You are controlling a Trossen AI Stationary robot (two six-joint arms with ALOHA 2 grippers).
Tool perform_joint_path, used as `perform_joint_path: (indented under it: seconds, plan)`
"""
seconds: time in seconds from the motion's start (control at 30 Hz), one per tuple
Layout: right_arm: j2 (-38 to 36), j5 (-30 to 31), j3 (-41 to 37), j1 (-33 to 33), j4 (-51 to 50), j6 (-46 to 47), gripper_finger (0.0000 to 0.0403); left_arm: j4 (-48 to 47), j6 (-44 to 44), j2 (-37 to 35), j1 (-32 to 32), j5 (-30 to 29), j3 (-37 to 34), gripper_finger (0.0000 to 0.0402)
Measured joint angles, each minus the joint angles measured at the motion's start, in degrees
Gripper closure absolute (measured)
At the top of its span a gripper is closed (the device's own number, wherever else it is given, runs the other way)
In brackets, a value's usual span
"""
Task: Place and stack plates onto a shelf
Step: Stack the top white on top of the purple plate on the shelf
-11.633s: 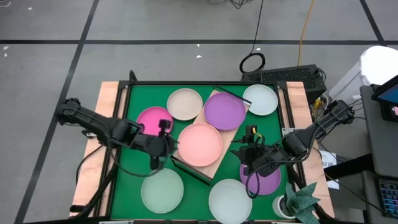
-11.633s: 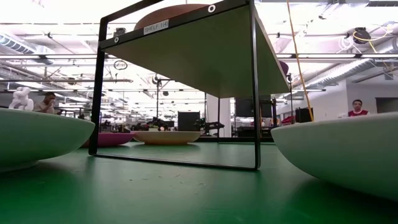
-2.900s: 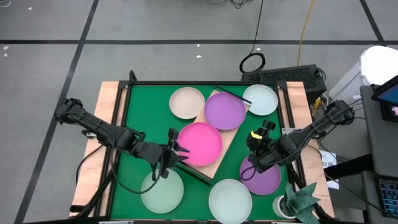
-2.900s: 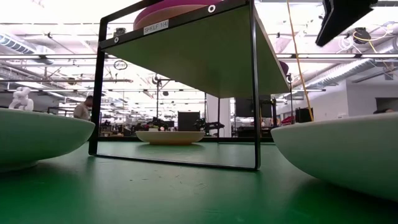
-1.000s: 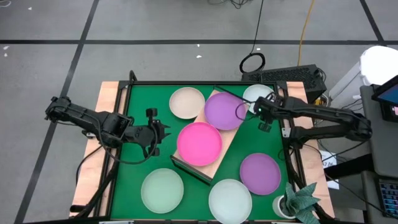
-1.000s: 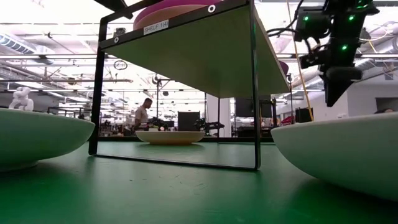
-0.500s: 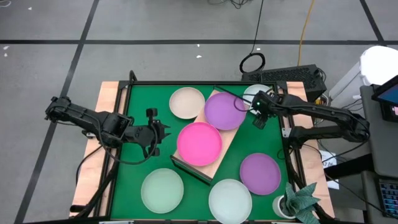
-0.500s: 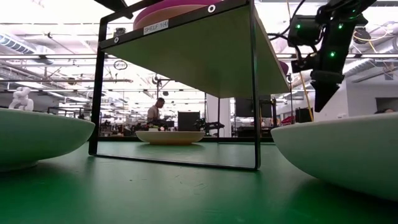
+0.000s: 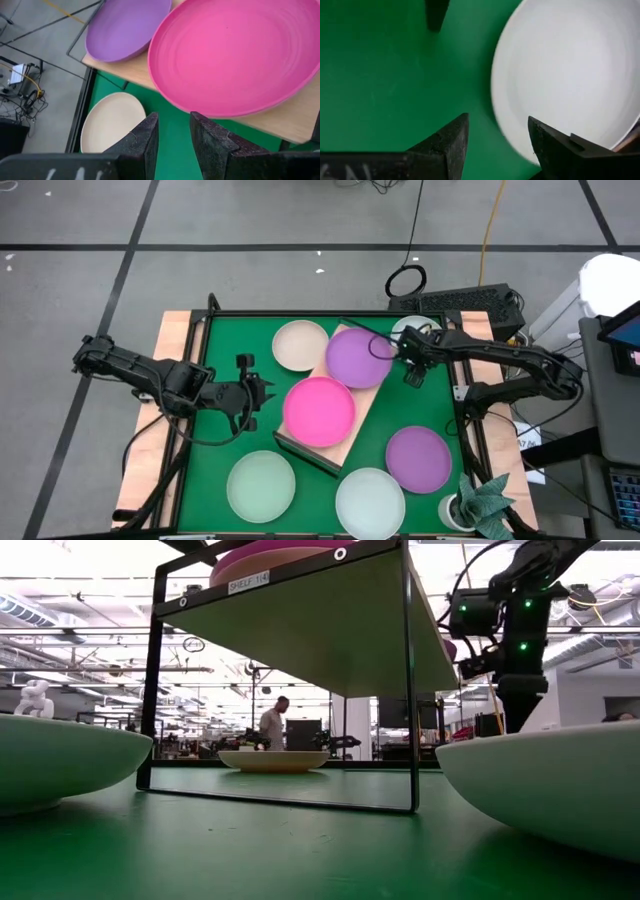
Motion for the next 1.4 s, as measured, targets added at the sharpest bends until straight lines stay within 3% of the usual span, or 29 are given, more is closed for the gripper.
perform_joint_path:
  seconds: [0.2, 0.7, 1.03, 1.23, 1.4]
  plan:
    - [-1.39, -2.52, -1.45, -1.58, 6.56, 1.21, 0.0216, 0.37, 0.48, 0.0, 0.0, 0.0, 0.0, 0.0284]
    - [-1.66, -1.28, -2.62, -4.29, 6.28, 3.84, 0.0216, 1.33, -0.29, 0.01, 0.0, 0.08, 0.0, 0.0284]
    - [-8.12, -1.28, -2.62, -2.72, 4.63, 26.63, 0.0216, 1.67, -0.12, 0.02, 0.0, 0.15, 0.0, 0.0284]
    - [-8.62, 6.09, -2.72, 0.51, 2.83, 36.36, 0.0216, 1.88, -0.07, 0.01, 0.0, 0.17, 0.0, 0.0284]
    - [-8.36, 6.29, -7.14, 2.35, 7.04, 40.86, 0.0215, 1.88, -0.32, 0.02, 0.0, 0.17, 0.0, 0.0284]
